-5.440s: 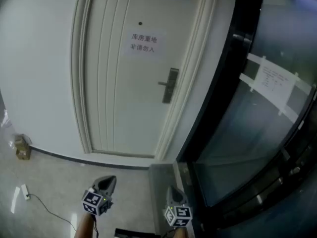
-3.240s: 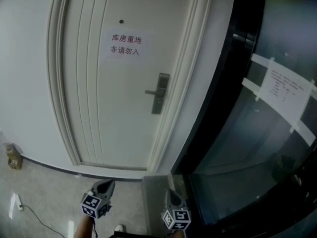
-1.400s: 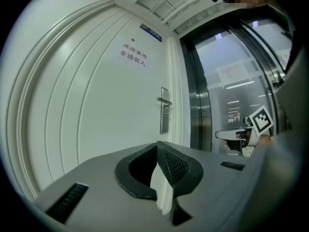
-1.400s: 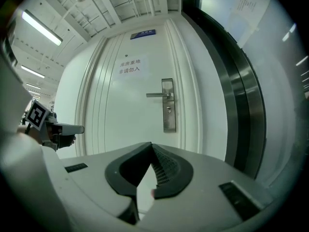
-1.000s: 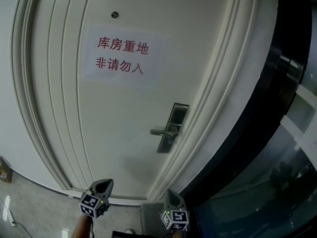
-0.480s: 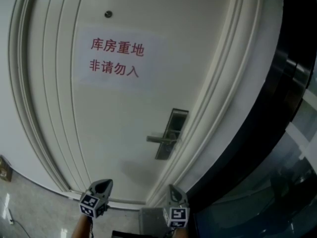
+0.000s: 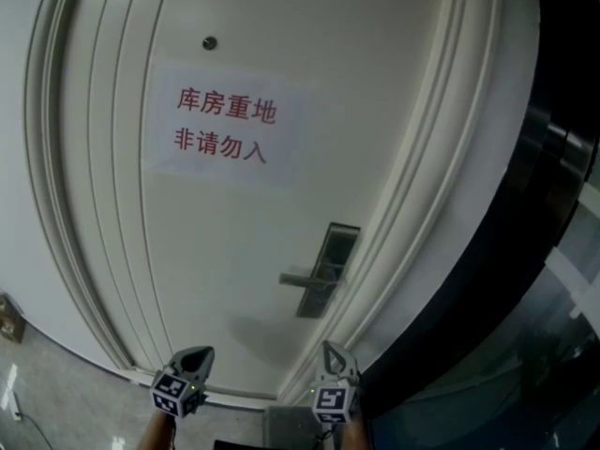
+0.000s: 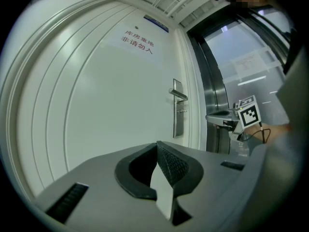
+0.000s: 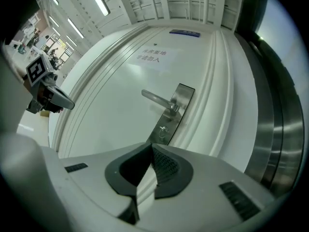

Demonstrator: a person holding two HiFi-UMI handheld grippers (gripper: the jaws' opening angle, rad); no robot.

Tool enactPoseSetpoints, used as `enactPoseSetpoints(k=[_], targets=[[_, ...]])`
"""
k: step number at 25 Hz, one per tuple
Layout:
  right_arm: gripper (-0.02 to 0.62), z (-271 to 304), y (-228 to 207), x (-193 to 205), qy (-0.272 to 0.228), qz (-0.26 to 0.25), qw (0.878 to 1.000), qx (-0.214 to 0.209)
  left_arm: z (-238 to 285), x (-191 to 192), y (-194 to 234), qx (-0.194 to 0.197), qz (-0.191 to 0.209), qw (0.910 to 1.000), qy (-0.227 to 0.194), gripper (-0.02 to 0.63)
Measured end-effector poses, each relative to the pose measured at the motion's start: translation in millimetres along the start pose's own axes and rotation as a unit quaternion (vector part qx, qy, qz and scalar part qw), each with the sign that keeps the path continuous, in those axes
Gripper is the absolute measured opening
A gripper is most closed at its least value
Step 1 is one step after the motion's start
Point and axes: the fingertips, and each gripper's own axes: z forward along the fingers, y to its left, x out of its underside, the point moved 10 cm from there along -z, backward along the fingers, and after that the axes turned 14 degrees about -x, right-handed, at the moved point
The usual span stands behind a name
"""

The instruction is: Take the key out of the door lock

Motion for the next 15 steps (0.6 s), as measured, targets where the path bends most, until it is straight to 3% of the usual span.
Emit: enactPoseSetpoints(k=[11, 15], targets=[[0.015, 29, -24, -18, 0.020, -0.140, 0.990, 0.009, 1, -2, 10, -0.016, -0.002, 0.9999, -0.001, 0.009], [0.053, 41, -26, -21, 0.033, -0.189, 0.981, 0.006, 4, -3, 12, -0.016, -0.003, 0.9999, -0.002, 0.008]])
